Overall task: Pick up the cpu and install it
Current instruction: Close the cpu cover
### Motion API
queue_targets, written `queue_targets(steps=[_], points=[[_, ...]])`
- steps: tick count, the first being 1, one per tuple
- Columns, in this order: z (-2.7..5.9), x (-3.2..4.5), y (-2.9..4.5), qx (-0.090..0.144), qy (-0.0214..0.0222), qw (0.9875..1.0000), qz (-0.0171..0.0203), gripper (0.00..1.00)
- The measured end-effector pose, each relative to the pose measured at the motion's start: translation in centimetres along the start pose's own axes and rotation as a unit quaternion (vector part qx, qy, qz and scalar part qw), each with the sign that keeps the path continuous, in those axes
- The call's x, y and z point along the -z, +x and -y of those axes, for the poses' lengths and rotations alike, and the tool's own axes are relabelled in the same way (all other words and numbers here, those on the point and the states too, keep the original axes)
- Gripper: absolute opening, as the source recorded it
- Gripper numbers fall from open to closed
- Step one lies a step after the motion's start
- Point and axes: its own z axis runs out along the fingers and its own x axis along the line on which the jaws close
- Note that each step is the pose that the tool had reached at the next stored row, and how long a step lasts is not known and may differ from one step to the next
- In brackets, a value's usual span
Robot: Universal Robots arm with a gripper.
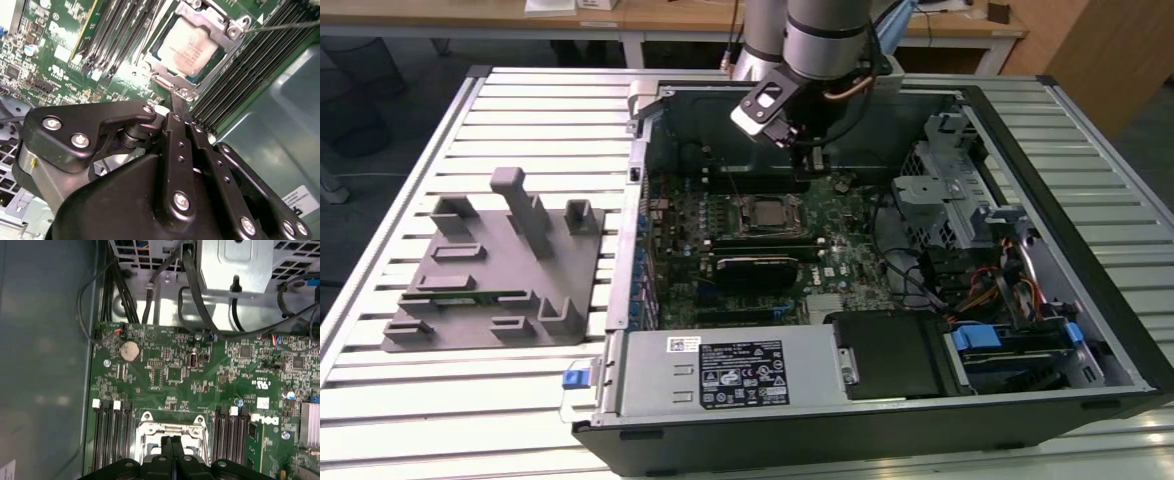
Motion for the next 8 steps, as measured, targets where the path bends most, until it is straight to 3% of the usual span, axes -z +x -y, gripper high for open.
queue_targets(steps=[8], points=[[2.38,-0.50,0.12,0.000,0.0000,1.0000,0.0000,0.11]])
